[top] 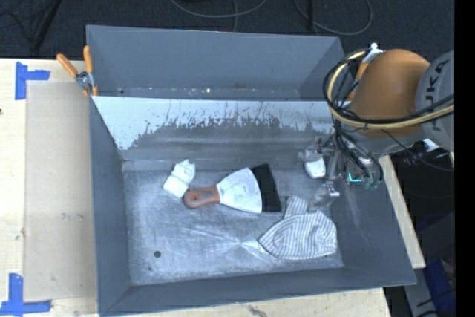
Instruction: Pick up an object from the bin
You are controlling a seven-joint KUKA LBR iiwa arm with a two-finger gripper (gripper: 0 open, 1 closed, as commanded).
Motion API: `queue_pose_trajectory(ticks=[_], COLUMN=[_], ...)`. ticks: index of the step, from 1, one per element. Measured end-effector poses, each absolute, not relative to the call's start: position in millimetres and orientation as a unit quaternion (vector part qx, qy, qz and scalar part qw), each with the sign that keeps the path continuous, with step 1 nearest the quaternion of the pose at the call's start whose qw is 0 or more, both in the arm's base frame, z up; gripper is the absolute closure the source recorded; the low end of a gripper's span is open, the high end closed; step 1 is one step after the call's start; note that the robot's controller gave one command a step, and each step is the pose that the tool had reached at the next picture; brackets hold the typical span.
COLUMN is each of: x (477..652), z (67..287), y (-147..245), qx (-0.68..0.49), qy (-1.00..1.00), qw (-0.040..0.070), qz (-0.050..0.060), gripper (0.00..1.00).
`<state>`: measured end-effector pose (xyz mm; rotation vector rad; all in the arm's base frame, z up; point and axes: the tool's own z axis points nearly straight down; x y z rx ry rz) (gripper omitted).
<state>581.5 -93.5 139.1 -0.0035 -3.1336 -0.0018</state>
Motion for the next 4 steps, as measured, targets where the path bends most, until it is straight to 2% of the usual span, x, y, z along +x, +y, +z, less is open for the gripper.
queue_pose_trajectory(ticks=[1,3,4], x=[583.3,523.0,503.9], z=[143.6,133.0,117.3], y=[-93.3,-48.8,-51.3], qx=[0.0,0.168,0.303], qy=[-1.0,-0.986,-0.953], qw=[0.0,0.001,0.001], qz=[0.0,-0.001,-0.001], gripper=[0.0,0.0,0.0])
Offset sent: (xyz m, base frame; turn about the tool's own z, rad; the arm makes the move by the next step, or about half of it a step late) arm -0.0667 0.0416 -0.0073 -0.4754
